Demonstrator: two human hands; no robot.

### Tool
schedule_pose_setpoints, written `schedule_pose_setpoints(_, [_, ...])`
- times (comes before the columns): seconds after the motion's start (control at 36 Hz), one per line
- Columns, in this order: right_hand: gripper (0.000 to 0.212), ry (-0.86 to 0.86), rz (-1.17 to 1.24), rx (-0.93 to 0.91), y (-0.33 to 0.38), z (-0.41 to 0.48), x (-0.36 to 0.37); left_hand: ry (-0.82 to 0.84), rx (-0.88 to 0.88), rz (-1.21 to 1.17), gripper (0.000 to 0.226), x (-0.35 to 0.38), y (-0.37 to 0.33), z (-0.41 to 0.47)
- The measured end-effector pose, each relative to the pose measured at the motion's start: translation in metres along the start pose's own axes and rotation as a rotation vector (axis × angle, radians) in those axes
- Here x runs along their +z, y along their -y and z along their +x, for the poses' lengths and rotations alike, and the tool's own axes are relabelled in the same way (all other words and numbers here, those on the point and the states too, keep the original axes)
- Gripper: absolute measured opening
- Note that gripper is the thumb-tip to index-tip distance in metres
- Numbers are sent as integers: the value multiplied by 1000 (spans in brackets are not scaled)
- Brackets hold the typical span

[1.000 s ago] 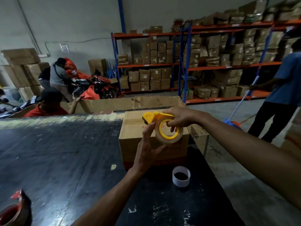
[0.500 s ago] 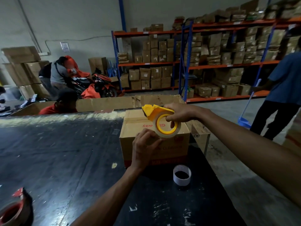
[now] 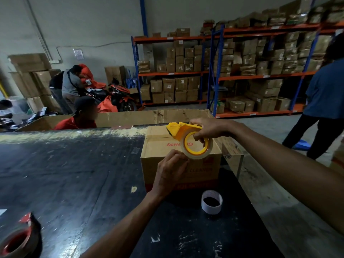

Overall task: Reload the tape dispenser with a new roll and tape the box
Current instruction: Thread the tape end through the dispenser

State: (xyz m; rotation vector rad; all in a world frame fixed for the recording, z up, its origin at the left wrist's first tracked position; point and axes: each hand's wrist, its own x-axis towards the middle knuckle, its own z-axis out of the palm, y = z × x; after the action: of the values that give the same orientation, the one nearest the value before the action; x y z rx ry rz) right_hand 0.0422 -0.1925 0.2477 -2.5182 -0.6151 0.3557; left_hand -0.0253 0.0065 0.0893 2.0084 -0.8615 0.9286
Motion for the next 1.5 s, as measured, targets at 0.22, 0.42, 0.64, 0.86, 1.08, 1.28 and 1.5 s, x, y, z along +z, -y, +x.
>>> schedule_pose_setpoints(0.22, [65, 55, -98, -22, 1, -1, -10, 167, 87, 19, 20, -15, 15, 17])
schedule_pose_setpoints(0.42, [66, 110, -150, -20, 5, -3, -12, 134, 3, 6, 15, -23, 23, 27])
schedule_pose_setpoints(0.64, [53, 101, -70, -41, -2, -1, -13, -10, -109, -48, 16, -16, 13, 23])
schedule_pose_setpoints(0.86, [40, 118, 47, -63, -11, 2, -20, -25, 57, 60, 15, -27, 23, 41])
schedule_pose_setpoints(1.08, [26, 126, 95, -18, -15, -5, -26, -26, 235, 387, 16, -49, 38, 71])
schedule_pose_setpoints(1.28, [16, 72, -33, -59, -10, -11, -34, 83, 243, 431, 8, -57, 46, 86])
schedule_pose_setpoints(1.5, [52, -40, -194, -31, -3, -17, -43, 164, -204, -103, 5, -41, 38, 93])
